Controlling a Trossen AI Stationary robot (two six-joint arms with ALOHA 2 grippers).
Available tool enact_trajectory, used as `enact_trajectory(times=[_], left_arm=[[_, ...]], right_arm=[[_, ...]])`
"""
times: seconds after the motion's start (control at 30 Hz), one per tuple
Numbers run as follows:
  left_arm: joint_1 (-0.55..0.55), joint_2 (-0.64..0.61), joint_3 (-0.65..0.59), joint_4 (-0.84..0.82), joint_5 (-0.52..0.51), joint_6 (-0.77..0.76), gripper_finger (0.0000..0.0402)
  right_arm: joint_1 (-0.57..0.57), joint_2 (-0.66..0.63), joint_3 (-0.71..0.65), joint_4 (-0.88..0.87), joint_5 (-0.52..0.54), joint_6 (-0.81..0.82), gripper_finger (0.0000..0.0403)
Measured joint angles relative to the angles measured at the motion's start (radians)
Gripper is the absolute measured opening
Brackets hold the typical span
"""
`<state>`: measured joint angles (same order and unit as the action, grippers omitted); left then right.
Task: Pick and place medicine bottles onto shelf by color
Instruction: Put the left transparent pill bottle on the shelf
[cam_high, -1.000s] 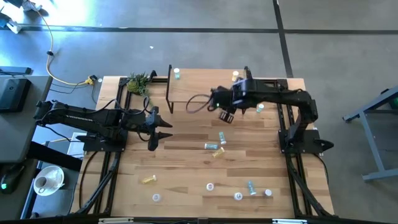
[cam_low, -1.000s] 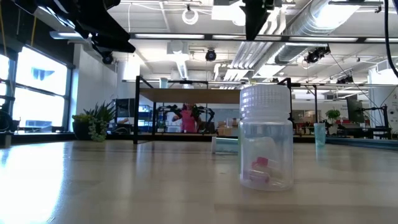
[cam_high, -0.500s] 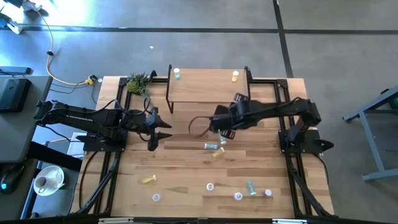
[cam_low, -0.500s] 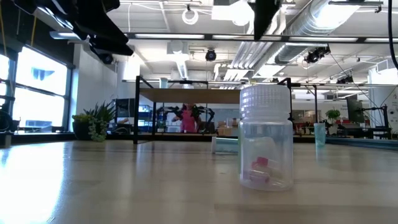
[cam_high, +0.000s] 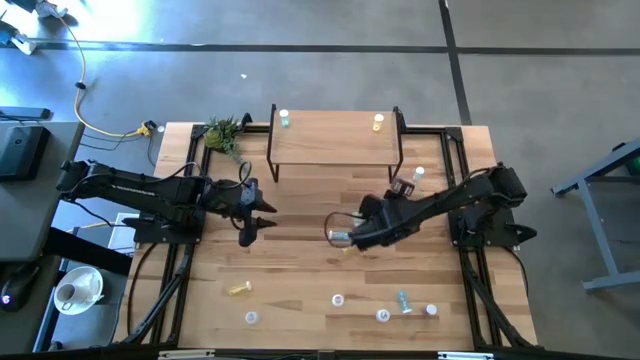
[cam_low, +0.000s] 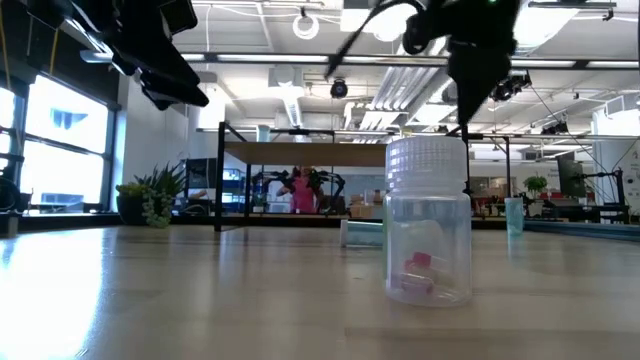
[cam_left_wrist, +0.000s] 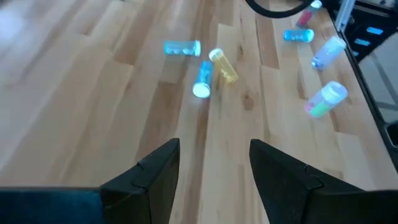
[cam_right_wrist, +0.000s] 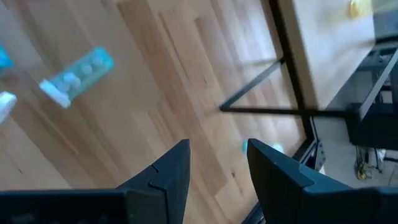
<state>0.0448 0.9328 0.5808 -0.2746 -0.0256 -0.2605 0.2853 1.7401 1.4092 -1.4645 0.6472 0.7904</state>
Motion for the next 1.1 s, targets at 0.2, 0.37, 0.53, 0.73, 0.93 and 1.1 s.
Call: enact_trajectory(times=[0.2,0.37,0.53,0.73,0.93,1.1], left_arm=[[0.0,0.029,0.0,0.001,0.056,-0.044,0.0184],[0.0,0.029,0.0,0.001,0.13,-0.016,0.0184],[-0.007,0.022,0.0,0.002,0.239,-0.053,0.0184],[-0.061,0.022,0.0,0.052,0.243,-0.083,0.0184],[-0.129,0.019,0.065,0.055,0.228,-0.04,0.0184],[-0.175,0.019,0.141,0.059,0.217,0.154,0.0184]], right_arm=[[0.075,-0.001,-0.072,0.002,0.044,0.185,0.0151],[0.121,-0.001,-0.083,0.001,0.105,0.293,0.0151],[0.117,-0.002,-0.067,-0.002,0.165,0.304,0.0151],[0.061,-0.001,-0.028,-0.002,0.203,0.301,0.0151],[0.01,-0.002,-0.003,-0.002,0.218,0.301,0.0151],[-0.005,-0.002,-0.003,-0.002,0.218,0.301,0.0151]])
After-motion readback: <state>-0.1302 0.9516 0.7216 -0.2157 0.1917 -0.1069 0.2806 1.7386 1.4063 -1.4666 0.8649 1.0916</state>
